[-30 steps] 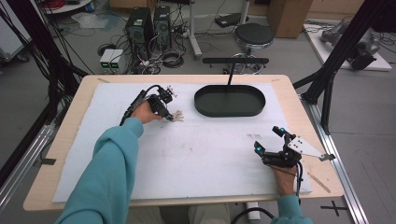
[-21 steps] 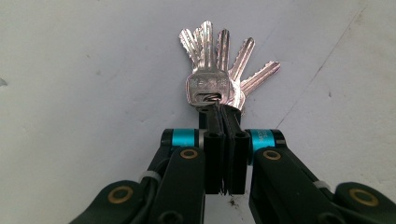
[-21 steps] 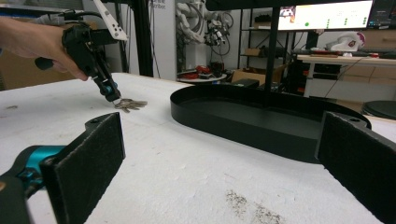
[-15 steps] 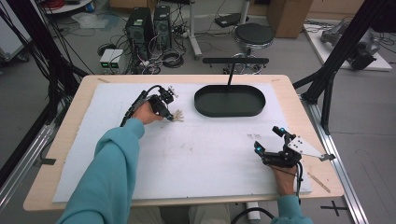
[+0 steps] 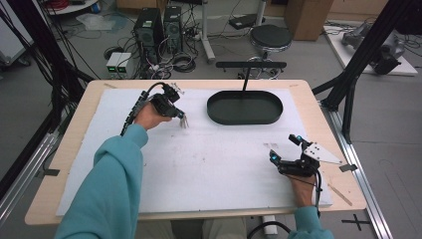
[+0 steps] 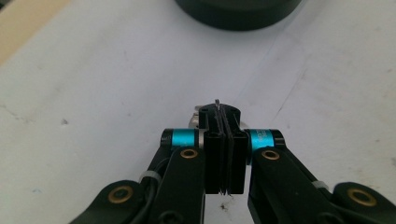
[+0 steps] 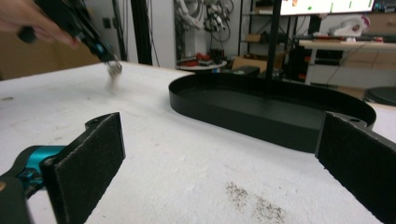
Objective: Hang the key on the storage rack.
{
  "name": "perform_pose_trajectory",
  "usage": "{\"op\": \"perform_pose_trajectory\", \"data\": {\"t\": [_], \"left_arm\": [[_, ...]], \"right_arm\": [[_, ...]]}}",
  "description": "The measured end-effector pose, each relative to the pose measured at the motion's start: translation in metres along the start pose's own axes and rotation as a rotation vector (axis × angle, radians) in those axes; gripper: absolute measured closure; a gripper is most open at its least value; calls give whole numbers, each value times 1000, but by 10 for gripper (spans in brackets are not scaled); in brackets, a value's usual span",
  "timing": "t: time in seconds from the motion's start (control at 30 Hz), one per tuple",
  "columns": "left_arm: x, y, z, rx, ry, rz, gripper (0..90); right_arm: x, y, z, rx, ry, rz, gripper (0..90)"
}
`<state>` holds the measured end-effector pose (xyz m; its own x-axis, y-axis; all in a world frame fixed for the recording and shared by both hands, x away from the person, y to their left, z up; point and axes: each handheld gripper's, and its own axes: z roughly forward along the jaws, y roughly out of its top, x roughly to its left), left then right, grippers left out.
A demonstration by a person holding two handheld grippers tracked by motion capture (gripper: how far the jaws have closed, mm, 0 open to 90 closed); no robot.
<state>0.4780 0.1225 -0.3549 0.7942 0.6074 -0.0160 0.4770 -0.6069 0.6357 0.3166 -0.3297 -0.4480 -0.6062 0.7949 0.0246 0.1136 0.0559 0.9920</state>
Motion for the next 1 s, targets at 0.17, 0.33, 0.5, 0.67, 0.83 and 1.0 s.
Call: {"op": "perform_pose_trajectory", "data": {"t": [0.17, 0.33, 0.5, 0.67, 0.83, 1.0], "left_arm": [[-3, 3, -28, -140, -62, 10, 884], [-10, 3, -49, -286, -123, 35, 883], [-17, -3, -57, -384, -190, 31, 883], [-23, -10, -62, -412, -235, 50, 883], [-30, -14, -72, -445, -278, 72, 883], [-42, -18, -81, -509, -337, 126, 883]], "right_arm": [[-3, 3, 0, 19, 11, 12, 6], [-7, 20, -2, -3, 45, 38, 6], [-12, 51, 3, 0, 147, 50, 6], [-10, 82, 15, 32, 237, 2, 6], [-2, 106, 31, 63, 327, -35, 6], [9, 125, 48, 102, 434, -82, 6]]}}
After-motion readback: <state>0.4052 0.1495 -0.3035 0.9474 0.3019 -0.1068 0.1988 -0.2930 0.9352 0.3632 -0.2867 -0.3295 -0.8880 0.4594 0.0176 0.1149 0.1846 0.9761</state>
